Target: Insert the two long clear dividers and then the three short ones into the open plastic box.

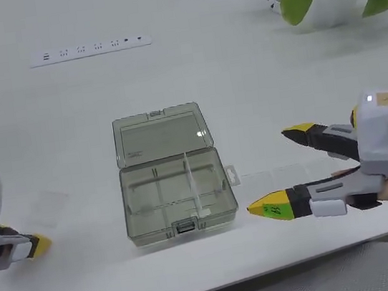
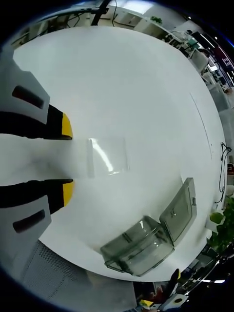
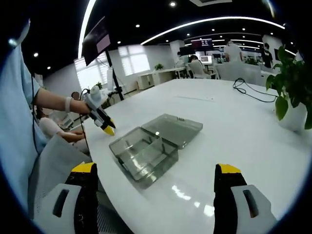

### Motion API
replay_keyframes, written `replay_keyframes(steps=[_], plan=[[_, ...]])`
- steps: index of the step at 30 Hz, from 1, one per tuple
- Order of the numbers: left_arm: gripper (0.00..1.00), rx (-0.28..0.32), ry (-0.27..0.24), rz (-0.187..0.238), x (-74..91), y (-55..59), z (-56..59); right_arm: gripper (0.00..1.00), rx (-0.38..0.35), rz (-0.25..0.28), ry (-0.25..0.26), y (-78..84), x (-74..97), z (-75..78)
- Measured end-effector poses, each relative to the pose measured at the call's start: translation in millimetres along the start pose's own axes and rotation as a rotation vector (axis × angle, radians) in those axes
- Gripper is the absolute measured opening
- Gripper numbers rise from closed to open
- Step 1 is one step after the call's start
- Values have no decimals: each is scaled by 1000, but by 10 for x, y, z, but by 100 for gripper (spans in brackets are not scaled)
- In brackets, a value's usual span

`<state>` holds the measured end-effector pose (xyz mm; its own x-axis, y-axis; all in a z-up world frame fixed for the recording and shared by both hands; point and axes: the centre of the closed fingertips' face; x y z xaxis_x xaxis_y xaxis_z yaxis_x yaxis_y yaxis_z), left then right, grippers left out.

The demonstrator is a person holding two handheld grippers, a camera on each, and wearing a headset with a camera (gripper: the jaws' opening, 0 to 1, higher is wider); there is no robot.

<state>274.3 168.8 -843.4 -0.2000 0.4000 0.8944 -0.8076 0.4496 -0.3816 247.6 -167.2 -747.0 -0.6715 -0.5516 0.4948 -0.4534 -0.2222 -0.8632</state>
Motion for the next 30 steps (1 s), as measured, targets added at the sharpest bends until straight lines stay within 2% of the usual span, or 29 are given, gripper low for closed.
replay_keyframes(steps=[10, 12, 15, 17, 24, 30], plan=[[30, 23, -1, 21, 3, 17, -9, 100, -1, -8, -5, 12, -23, 17], [30, 32, 1, 33, 15, 14, -15, 99, -1, -10, -7, 10, -30, 6], [30, 65, 14, 75, 35, -15, -9, 99, -5, -12, -10, 3, -46, -3], [30, 65, 11, 87, 64, -24, -2, 99, -7, -13, -13, 5, -62, 11], [30, 71, 29, 167, 145, -156, 123, 99, -11, -21, -21, 6, -89, 5], [30, 60, 62, 248, 200, -355, 331, 99, -8, -26, -26, 5, -107, 2]])
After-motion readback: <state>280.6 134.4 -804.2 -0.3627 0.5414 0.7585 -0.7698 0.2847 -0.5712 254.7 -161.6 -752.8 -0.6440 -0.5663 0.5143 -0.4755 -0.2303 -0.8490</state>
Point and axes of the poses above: the centre of the closed fingertips' face, and the gripper's own axes: x roughly backward along the fingers, z roughly to its right, y roughly out of its underside, and after that the axes turned 14 degrees about y, right-handed
